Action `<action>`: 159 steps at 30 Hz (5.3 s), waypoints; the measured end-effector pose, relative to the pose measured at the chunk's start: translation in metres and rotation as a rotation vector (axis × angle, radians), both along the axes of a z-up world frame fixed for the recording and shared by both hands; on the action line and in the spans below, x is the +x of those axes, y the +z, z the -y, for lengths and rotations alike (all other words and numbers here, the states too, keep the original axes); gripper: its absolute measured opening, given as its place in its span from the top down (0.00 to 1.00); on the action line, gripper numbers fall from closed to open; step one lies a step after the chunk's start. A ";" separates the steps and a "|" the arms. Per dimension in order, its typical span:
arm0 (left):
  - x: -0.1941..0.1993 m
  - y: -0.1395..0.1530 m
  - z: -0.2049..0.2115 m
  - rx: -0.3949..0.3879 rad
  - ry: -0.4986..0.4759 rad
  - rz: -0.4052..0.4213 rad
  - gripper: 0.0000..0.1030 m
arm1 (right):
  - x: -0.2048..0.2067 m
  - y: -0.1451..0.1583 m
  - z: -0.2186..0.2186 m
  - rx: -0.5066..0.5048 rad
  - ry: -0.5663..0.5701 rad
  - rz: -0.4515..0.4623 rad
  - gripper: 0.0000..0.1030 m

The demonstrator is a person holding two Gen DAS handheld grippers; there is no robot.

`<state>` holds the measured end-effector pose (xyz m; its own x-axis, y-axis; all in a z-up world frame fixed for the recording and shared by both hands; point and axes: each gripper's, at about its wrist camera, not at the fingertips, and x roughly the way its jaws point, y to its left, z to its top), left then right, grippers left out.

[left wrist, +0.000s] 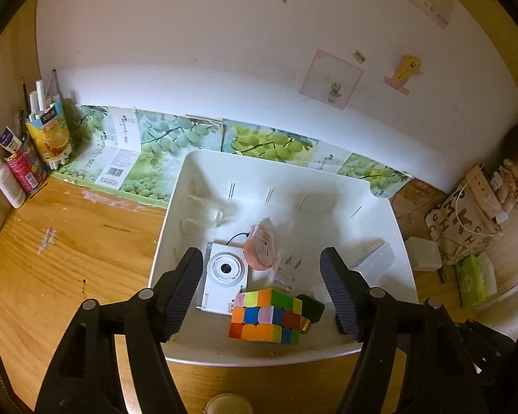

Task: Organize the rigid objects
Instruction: 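Withdraw both open tools from the bin toward the gold tin on the desk, then grasp the gold tin with the left tool while the right tool grasps the white angular piece, then carry the gold tin with the left tool while the right tool carries the white piece over the bin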

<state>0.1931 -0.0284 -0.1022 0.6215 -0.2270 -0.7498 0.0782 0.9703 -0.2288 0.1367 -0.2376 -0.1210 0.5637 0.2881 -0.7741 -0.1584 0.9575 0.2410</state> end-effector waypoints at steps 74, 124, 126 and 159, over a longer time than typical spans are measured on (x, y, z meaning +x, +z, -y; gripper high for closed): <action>-0.094 -0.141 -0.016 -0.121 0.357 -0.617 0.21 | -0.114 -0.085 -0.028 -0.037 0.570 -0.053 0.22; -0.076 -0.146 -0.018 0.018 0.277 -0.679 0.43 | -0.097 -0.122 -0.113 -0.313 0.720 -0.288 0.30; -0.077 -0.143 -0.024 0.022 0.271 -0.681 0.43 | -0.096 -0.124 -0.117 -0.327 0.713 -0.307 0.34; -0.054 -0.060 -0.069 0.149 0.037 -0.633 0.43 | -0.076 -0.100 -0.136 -0.378 0.422 -0.408 0.38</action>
